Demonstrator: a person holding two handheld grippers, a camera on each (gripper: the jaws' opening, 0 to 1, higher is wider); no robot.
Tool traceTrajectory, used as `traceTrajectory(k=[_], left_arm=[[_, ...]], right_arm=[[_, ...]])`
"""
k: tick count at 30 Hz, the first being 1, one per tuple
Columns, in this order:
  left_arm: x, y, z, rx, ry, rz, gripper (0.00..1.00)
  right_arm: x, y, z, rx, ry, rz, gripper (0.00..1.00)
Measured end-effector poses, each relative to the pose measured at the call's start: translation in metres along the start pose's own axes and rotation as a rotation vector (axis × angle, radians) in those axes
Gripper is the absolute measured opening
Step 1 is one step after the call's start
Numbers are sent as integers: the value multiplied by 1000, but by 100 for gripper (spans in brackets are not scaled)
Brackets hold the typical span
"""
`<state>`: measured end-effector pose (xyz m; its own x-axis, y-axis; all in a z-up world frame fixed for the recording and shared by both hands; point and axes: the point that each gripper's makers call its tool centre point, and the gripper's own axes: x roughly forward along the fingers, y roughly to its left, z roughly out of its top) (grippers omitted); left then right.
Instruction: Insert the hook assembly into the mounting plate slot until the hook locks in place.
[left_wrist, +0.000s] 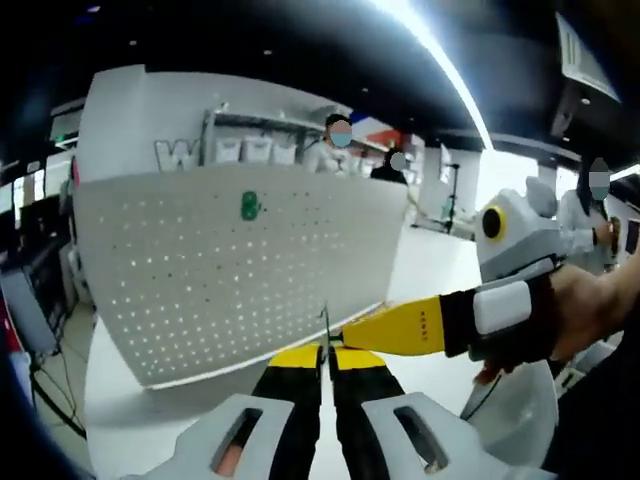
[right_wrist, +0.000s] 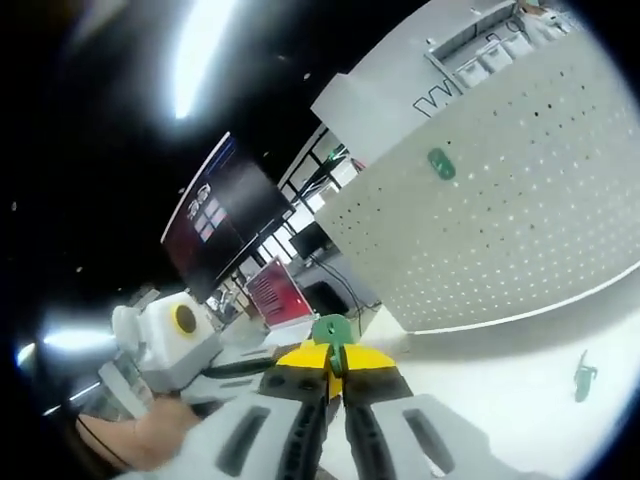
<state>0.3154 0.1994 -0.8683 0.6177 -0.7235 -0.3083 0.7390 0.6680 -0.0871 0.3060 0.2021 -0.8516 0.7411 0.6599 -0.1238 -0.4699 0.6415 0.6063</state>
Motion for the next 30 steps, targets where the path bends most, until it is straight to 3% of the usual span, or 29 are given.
traceTrajectory(k=[8,18,23,27,30], left_arm=[[-2,1,-2,-6,-11,-26,7],[-2,-1,-6,-76,-5,-64,37],[-2,-3,-10,-101,1,-75,56],[-2,-4,-14,-78,8,-66,78],[-2,-6,-14,-97,0,-74,84]], right_arm=[[1,0,-1,-45,16,0,0],[-2,-7,17,-127,-15,-27,0],[-2,-15,37,-265,-61,-82,0],[2,-24,48,-277,-118,-126,0],[3,-32,61,-336,-163,-186,0]])
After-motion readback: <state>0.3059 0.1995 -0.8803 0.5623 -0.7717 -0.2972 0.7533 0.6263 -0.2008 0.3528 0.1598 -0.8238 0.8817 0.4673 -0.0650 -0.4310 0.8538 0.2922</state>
